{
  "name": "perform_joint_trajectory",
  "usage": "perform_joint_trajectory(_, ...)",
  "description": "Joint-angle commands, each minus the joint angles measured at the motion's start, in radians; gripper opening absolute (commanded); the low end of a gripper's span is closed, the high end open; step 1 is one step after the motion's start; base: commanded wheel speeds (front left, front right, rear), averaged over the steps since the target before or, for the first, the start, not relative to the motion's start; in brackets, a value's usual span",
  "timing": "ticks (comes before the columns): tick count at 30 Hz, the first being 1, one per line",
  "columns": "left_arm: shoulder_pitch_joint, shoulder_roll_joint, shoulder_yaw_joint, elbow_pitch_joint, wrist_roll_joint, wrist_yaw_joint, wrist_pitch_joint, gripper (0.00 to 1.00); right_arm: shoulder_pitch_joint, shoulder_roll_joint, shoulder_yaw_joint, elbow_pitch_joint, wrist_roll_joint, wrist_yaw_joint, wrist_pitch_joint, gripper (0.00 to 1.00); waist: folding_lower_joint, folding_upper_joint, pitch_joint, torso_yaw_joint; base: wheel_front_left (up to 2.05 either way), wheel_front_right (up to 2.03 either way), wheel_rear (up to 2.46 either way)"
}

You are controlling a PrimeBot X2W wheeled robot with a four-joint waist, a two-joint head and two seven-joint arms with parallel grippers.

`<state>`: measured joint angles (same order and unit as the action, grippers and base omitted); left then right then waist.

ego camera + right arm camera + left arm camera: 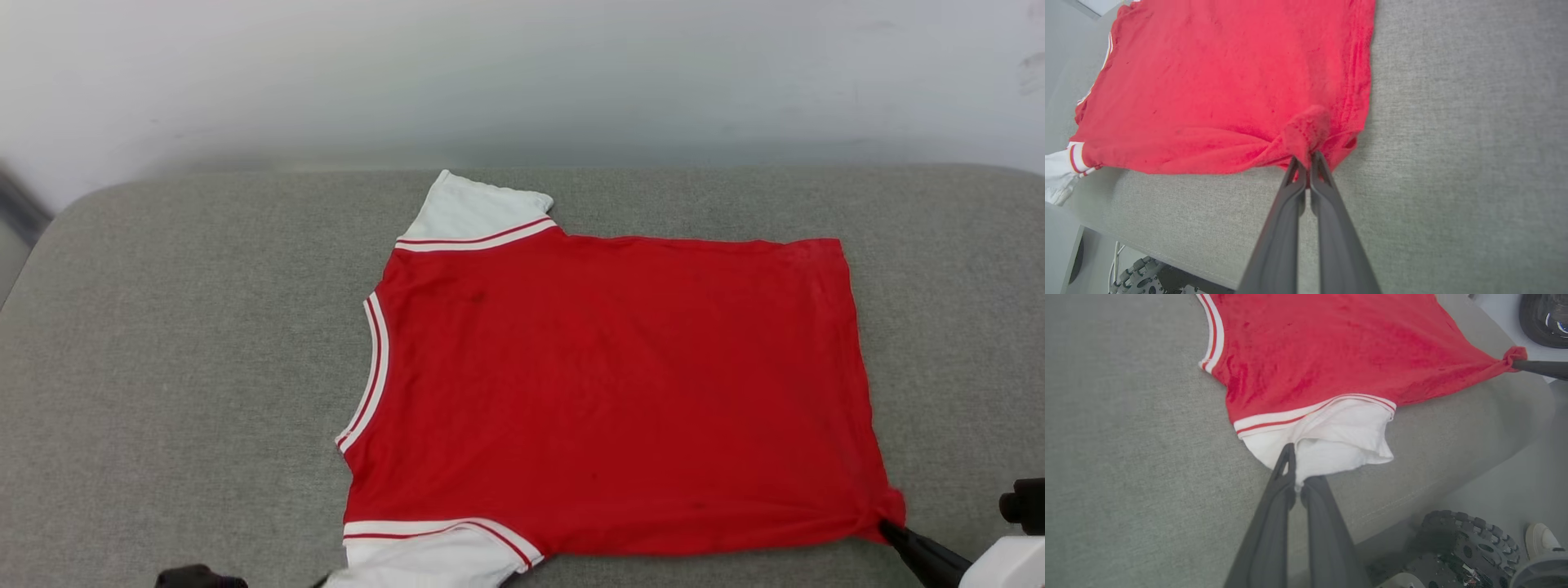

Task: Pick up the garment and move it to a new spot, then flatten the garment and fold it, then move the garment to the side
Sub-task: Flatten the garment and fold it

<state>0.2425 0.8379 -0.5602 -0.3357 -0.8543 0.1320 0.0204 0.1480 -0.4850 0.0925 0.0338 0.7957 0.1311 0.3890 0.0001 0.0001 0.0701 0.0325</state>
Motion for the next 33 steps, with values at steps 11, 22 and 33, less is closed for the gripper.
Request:
perform_joint_trajectory(11,-0.202,-0.024,0.075,0.041,0.043,-0.029,-0.057,0.00,-0.115,0.042,-0.079,-0.088,-0.007,-0.001,0.143,0.00,-0.0001,-0.0001,0.098,-0.011,0.00,0.00,0.00)
perform_joint_trajectory(22,-0.440,-0.075,0.067,0.219,0.068,-0.078,0.001,0.00,-0.270,0.079,-0.063,-0.032,-0.106,-0.001,0.245,0.00,-0.0001,-0.0001,0.207,-0.032,0.00,0.00,0.00)
perform_joint_trajectory(33,-0.588,-0.133,0.027,0.421,0.091,-0.131,0.028,0.00,-0.397,0.105,-0.038,0.075,-0.201,-0.001,0.235,0.00,-0.0001,-0.0001,0.267,-0.037,0.00,0.00,0.00)
